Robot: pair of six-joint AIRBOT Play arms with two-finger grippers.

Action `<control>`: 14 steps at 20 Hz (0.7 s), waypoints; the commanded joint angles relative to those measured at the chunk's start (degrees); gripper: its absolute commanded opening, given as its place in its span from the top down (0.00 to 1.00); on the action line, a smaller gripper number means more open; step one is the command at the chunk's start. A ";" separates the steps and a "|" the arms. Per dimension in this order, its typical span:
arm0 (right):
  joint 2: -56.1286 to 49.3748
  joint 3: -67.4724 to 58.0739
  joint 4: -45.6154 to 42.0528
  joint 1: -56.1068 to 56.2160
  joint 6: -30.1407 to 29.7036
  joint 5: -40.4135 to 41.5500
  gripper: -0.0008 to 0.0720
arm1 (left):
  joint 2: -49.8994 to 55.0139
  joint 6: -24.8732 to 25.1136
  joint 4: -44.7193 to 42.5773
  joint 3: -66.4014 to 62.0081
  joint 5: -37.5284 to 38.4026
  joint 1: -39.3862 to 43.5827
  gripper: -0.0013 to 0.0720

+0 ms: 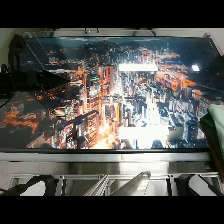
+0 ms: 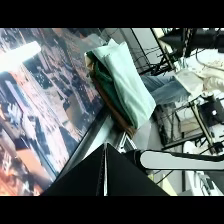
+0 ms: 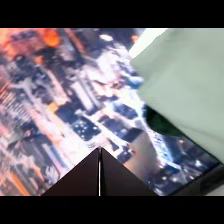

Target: Fold the shirts.

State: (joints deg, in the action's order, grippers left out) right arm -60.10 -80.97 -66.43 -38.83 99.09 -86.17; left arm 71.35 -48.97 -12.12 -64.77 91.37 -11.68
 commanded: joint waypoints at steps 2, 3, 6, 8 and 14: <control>11.34 6.56 1.25 23.93 -4.70 5.01 0.96 | -11.41 -1.38 -0.63 10.40 -0.44 0.04 0.97; 15.15 11.54 0.35 29.92 -4.83 7.69 0.96 | -15.78 -2.34 -2.29 15.10 -1.18 0.04 0.97; 26.51 30.60 -1.18 45.59 -4.68 20.85 0.96 | -31.61 -9.51 -14.25 29.31 -6.64 0.04 0.96; 30.77 41.57 -1.92 50.88 -3.10 27.21 0.96 | -40.22 -12.70 -19.78 35.10 -8.66 0.00 0.96; 30.08 43.98 -0.70 51.12 -3.13 27.63 0.96 | -49.20 -15.19 -20.92 36.50 -8.50 0.00 0.96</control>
State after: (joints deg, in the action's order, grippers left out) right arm -30.89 -39.20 -67.64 10.83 95.57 -60.64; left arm 26.52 -62.48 -31.09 -29.15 83.66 -11.64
